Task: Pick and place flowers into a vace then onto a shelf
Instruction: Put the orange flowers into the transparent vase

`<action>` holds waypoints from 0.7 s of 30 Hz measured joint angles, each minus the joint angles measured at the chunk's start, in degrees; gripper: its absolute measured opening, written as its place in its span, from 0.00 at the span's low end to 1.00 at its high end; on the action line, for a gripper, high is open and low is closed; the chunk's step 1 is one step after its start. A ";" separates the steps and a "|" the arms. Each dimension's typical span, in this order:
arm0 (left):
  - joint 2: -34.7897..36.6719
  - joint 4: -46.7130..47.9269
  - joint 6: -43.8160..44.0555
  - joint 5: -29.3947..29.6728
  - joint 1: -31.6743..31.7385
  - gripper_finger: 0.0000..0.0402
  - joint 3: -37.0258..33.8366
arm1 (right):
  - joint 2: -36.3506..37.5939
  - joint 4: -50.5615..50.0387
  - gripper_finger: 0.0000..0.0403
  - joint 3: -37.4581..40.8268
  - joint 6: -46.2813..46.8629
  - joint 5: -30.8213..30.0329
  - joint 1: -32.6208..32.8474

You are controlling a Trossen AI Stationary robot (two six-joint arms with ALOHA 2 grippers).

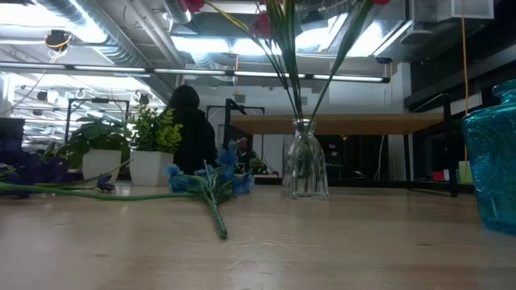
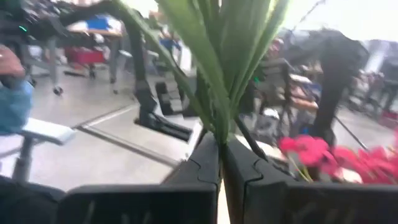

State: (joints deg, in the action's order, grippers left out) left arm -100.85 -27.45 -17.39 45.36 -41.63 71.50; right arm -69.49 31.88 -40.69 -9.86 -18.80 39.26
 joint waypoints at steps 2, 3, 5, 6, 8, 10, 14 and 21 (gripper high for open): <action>0.01 0.92 0.62 0.04 -0.28 0.29 0.00 | 1.25 -2.72 0.00 0.00 0.10 -4.41 1.52; 0.01 1.10 0.66 0.04 -0.34 0.29 0.00 | 1.76 -3.84 0.00 0.00 -0.04 -6.34 2.22; 0.01 1.10 0.75 0.04 -0.37 0.28 0.00 | 2.36 -4.17 0.00 0.63 -0.46 -9.30 3.18; 0.03 1.12 0.75 0.02 -0.37 0.28 0.00 | 2.68 -4.19 0.00 1.27 -0.45 -10.09 3.40; 0.03 1.38 0.77 0.04 -0.33 0.28 0.00 | 3.10 -4.21 0.00 2.75 0.72 -10.63 3.46; 0.03 1.34 0.82 0.05 -0.33 0.28 0.00 | 3.48 -2.96 0.00 4.74 1.48 -10.75 3.39; 0.03 2.02 1.67 0.09 -0.11 0.28 0.00 | 3.58 1.83 0.00 9.48 2.28 -10.77 3.15; 0.03 2.44 1.87 0.09 0.87 0.28 0.00 | 3.60 13.51 0.00 16.65 0.11 -12.67 -1.74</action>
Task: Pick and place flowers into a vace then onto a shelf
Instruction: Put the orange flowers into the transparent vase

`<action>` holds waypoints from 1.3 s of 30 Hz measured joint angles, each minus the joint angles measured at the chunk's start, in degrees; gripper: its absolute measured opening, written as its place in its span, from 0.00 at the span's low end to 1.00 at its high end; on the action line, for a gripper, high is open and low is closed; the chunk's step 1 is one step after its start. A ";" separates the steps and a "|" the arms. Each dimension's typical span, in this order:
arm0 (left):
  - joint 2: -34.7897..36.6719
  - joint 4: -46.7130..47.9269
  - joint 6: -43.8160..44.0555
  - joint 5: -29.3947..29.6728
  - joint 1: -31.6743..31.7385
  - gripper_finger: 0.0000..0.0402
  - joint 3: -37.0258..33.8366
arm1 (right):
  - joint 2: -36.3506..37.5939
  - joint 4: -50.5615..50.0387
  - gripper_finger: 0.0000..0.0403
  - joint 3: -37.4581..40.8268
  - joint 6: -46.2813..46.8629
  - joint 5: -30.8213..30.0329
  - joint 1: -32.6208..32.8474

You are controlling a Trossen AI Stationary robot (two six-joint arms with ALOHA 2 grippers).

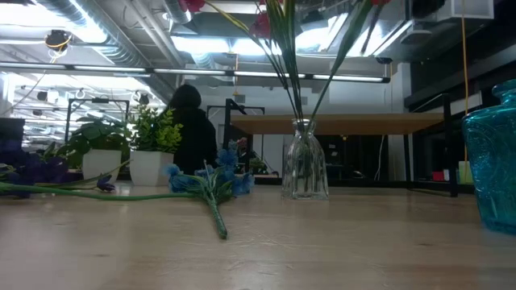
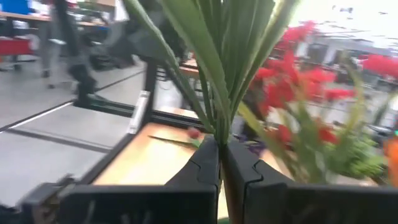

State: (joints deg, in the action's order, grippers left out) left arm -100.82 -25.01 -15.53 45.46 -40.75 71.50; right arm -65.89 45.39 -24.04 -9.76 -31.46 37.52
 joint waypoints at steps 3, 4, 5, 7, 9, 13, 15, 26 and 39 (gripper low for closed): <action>0.00 0.04 0.00 0.00 0.56 0.28 0.00 | 0.00 0.74 0.00 2.06 1.02 1.37 -3.36; 0.00 0.04 -0.02 0.00 0.82 0.28 0.00 | -0.02 0.73 0.00 2.67 1.90 2.44 -4.41; 0.00 0.06 -0.03 0.00 0.92 0.28 0.00 | -0.04 1.03 0.00 3.24 2.16 3.52 -5.27; 0.00 0.28 -0.04 -0.03 1.26 0.28 0.00 | -0.07 3.52 0.00 4.52 1.97 5.06 -6.56; 0.00 0.56 0.00 -0.05 1.56 0.28 0.00 | -0.04 6.35 0.00 5.99 1.30 5.71 -7.72; 0.00 2.10 1.06 -0.05 1.94 0.28 0.02 | -0.04 9.48 0.00 8.51 1.45 6.00 -10.51; 0.00 2.84 1.79 0.04 1.98 0.28 0.02 | -0.04 11.78 0.00 9.39 1.44 8.48 -12.01; 0.00 2.78 1.90 0.08 1.99 0.28 0.02 | -0.06 14.01 0.00 9.87 0.26 20.73 -23.05; 0.00 2.97 1.86 0.10 1.99 0.28 0.02 | -0.21 13.18 0.00 9.87 0.46 28.72 -30.24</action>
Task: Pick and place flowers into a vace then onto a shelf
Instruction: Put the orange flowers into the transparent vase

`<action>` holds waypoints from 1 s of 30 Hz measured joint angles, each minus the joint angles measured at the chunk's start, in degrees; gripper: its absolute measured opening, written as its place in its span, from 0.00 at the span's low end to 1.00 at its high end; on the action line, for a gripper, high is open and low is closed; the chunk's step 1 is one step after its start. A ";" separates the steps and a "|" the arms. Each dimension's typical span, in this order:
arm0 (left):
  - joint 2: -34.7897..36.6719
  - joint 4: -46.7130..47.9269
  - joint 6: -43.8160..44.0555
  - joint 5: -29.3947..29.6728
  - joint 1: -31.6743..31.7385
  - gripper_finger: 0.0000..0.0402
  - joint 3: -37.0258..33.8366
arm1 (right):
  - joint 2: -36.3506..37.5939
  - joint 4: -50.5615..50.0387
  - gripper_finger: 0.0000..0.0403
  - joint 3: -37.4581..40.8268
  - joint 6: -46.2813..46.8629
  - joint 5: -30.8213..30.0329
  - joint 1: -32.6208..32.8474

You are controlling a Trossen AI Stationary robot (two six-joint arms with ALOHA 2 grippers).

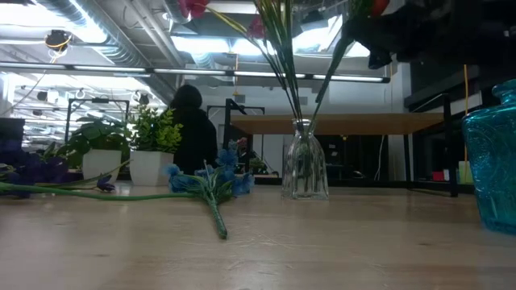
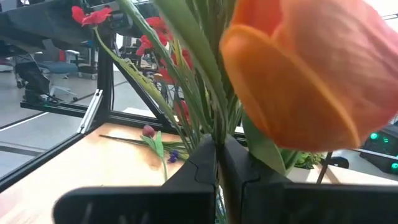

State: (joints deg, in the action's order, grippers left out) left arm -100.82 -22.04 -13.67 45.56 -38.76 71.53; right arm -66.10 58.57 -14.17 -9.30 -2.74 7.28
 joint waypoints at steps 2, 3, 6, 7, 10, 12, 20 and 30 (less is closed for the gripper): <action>0.00 0.02 0.00 0.00 0.00 0.28 0.00 | -0.46 -0.03 0.00 -0.01 0.00 0.00 -0.31; 0.00 0.02 0.00 0.00 0.00 0.28 0.00 | -0.90 -0.01 0.00 -0.01 0.00 0.00 -0.54; 0.00 0.02 -0.04 0.00 0.00 0.28 0.00 | -2.75 0.98 0.00 -0.02 -0.02 0.02 -1.25; 0.00 0.02 -0.04 0.00 -0.01 0.28 0.00 | -3.47 1.34 0.00 -0.03 -0.02 0.00 -1.53; 0.00 0.02 -0.09 0.01 0.08 0.28 0.00 | -6.16 3.64 0.00 -0.03 -0.01 0.00 -2.31; 0.00 0.02 -0.11 0.00 0.25 0.28 0.02 | -8.02 5.75 0.00 -0.03 -0.09 0.00 -2.61; 0.00 0.04 -0.11 0.00 0.63 0.28 0.04 | -11.95 7.04 0.00 -0.03 0.60 0.02 -3.71; 0.00 0.06 -0.11 0.00 0.66 0.28 0.06 | -14.89 7.69 0.01 -0.04 1.36 0.00 -3.75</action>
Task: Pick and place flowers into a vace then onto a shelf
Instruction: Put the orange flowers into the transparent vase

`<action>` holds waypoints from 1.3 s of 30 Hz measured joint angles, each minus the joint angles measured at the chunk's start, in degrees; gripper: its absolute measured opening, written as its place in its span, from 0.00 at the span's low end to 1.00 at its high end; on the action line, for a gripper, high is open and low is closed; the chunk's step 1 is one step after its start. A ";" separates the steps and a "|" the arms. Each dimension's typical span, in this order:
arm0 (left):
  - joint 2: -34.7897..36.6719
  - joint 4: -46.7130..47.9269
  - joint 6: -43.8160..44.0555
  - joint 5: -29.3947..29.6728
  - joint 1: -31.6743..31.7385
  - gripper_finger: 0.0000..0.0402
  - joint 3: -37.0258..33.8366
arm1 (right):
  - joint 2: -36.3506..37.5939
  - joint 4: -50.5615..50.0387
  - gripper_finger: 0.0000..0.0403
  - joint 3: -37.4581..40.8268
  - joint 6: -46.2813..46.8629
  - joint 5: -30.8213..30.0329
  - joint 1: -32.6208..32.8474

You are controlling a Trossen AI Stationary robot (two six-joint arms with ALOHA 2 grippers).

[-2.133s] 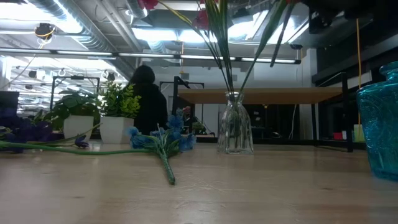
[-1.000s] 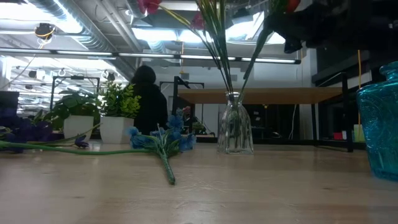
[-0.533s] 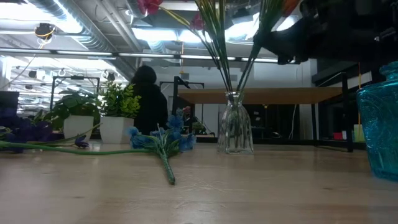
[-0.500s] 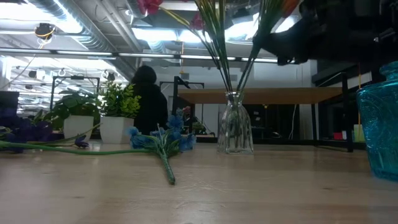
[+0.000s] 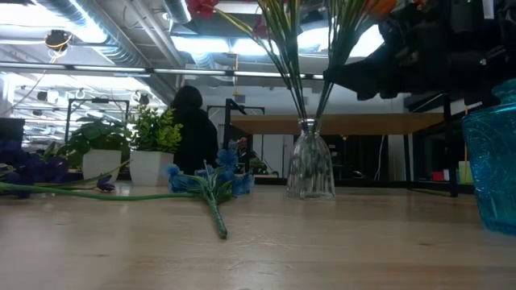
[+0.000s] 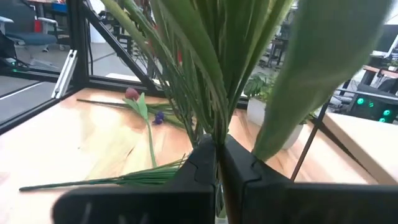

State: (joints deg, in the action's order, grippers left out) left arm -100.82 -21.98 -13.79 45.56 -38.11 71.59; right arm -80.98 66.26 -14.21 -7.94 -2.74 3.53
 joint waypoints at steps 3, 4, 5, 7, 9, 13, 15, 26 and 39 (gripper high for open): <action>0.00 0.00 -0.02 0.00 -0.02 0.28 0.00 | -0.29 0.00 0.01 -0.01 0.00 0.00 0.00; 0.00 0.00 -0.02 0.00 -0.02 0.28 0.00 | -0.29 0.00 0.01 -0.01 0.02 0.00 0.00; 0.00 0.00 -0.02 0.00 -0.02 0.28 0.00 | -0.29 0.00 0.01 -0.01 0.16 0.00 0.00; 0.00 0.00 0.00 0.00 -0.02 0.28 -0.01 | -0.29 0.00 0.02 -0.01 0.20 -0.01 0.00; 0.00 0.00 -0.02 0.00 -0.02 0.28 -0.01 | -0.29 0.00 0.03 -0.01 0.29 -0.07 0.02; 0.00 0.00 -0.02 0.00 -0.02 0.28 0.00 | -0.29 -0.04 0.10 -0.01 0.57 -0.09 0.02; 0.00 0.00 -0.01 0.00 -0.02 0.28 -0.02 | -0.29 -0.09 0.15 -0.02 1.84 -0.07 0.02; 0.00 0.15 -0.02 0.00 -0.02 0.28 -0.01 | -0.25 -4.81 0.42 -0.07 4.83 -0.07 0.04; 0.00 1.31 0.12 -0.02 -0.02 0.28 -0.01 | 0.33 -25.30 0.47 -7.44 4.76 -0.15 0.04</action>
State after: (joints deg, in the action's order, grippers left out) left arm -100.82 -20.67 -13.67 45.54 -38.13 71.58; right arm -80.65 40.96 -21.65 -3.18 -2.90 3.57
